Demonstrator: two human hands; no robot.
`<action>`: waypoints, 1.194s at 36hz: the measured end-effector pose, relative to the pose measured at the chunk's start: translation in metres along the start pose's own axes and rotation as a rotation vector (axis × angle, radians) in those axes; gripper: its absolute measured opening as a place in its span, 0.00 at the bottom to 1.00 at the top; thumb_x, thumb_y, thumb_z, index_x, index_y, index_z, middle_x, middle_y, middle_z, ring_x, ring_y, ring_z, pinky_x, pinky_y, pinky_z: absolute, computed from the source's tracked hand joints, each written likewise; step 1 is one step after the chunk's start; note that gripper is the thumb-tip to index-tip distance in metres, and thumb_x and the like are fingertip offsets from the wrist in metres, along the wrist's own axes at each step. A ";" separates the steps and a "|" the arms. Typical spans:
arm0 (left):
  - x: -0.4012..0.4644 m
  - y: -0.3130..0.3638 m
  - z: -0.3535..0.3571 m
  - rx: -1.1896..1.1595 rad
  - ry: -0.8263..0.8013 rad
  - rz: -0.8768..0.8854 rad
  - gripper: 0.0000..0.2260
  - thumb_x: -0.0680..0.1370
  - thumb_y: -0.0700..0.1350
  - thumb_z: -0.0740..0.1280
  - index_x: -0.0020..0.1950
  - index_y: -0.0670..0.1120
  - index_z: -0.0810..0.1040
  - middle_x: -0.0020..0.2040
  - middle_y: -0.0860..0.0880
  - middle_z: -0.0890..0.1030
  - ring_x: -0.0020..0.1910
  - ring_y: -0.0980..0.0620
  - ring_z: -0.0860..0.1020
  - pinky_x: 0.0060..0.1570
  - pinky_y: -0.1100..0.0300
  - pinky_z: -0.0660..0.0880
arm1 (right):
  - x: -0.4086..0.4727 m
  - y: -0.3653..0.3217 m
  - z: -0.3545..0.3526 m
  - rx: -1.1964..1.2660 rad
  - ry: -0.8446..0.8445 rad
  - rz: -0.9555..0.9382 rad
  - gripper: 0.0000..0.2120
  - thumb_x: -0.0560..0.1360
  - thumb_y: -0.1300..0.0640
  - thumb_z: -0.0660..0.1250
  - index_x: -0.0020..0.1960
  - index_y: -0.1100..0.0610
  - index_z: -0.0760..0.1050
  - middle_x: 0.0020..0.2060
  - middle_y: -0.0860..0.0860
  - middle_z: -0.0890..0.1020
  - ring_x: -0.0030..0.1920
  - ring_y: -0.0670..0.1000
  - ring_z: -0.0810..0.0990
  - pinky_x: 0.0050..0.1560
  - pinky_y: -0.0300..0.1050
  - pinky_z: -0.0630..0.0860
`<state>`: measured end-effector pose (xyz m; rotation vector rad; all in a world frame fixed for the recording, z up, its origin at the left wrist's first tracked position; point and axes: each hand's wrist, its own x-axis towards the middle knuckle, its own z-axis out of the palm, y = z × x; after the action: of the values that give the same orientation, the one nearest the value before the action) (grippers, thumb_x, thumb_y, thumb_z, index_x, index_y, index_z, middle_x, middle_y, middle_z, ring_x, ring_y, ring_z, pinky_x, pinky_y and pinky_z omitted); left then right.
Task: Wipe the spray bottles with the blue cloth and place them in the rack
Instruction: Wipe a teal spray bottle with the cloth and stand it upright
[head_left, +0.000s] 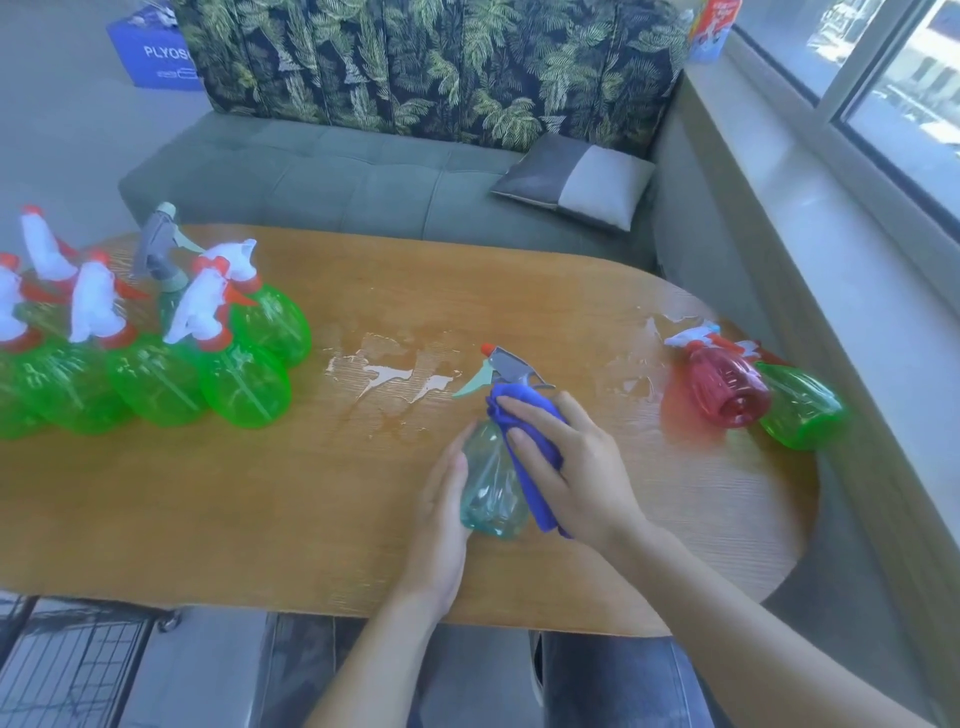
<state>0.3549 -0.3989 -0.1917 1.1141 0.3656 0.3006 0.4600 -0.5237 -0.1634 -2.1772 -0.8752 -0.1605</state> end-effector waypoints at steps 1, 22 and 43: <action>0.000 -0.001 0.000 -0.003 0.006 -0.001 0.22 0.86 0.53 0.58 0.80 0.53 0.73 0.75 0.54 0.80 0.75 0.52 0.77 0.70 0.47 0.75 | -0.001 -0.001 0.003 0.010 -0.004 0.024 0.21 0.83 0.39 0.57 0.71 0.44 0.78 0.47 0.40 0.70 0.41 0.44 0.76 0.42 0.45 0.78; 0.000 -0.004 -0.001 0.014 0.026 -0.033 0.21 0.87 0.55 0.60 0.78 0.52 0.76 0.75 0.51 0.80 0.75 0.49 0.77 0.72 0.46 0.73 | -0.015 -0.001 -0.008 -0.019 0.032 -0.182 0.18 0.84 0.43 0.62 0.70 0.46 0.80 0.45 0.42 0.67 0.40 0.44 0.70 0.40 0.42 0.75; -0.002 0.001 -0.005 0.071 0.005 -0.057 0.21 0.86 0.61 0.58 0.76 0.59 0.77 0.77 0.48 0.78 0.76 0.45 0.76 0.76 0.40 0.71 | -0.054 -0.003 -0.007 -0.212 -0.130 -0.575 0.14 0.84 0.47 0.65 0.68 0.46 0.80 0.48 0.47 0.72 0.43 0.48 0.72 0.35 0.38 0.70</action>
<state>0.3510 -0.3954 -0.1928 1.1706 0.4141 0.2420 0.4182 -0.5564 -0.1773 -2.0827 -1.6068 -0.4109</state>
